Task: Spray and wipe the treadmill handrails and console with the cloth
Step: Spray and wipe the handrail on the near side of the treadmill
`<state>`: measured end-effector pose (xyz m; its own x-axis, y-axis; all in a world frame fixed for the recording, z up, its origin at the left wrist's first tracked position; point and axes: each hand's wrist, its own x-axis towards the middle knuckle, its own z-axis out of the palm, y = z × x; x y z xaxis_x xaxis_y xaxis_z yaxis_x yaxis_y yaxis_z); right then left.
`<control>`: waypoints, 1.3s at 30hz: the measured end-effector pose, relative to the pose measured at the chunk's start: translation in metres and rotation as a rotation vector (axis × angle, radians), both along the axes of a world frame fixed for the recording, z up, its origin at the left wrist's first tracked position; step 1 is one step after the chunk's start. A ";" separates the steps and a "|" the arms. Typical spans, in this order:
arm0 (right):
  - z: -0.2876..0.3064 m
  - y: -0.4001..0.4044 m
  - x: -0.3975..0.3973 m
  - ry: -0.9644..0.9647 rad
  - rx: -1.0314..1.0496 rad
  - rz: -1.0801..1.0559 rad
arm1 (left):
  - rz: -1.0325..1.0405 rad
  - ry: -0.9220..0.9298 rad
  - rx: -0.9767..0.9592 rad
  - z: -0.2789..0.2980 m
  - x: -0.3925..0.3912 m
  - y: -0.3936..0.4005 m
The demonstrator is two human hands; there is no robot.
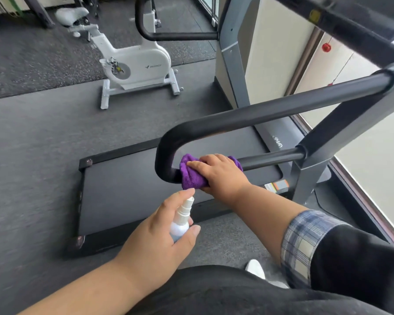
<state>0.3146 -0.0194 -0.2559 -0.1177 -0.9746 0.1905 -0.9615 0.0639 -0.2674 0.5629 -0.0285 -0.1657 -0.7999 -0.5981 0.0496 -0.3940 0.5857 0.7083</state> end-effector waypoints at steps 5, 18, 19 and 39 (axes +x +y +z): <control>0.002 0.020 -0.045 -0.035 0.066 -0.027 | 0.015 0.000 0.020 0.000 -0.034 0.013; -0.007 0.100 -0.194 -0.079 0.119 -0.117 | 0.125 -0.017 0.055 0.000 -0.132 0.051; -0.007 0.095 -0.188 -0.090 0.121 -0.109 | 0.144 -0.020 0.053 -0.002 -0.139 0.054; -0.009 0.069 -0.176 -0.122 0.109 -0.014 | 0.238 -0.067 0.038 -0.003 -0.154 0.060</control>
<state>0.1385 0.0497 -0.2647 -0.1471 -0.9868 0.0675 -0.9210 0.1118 -0.3731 0.4088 0.0319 -0.1689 -0.6367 -0.7708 -0.0248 -0.5646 0.4440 0.6957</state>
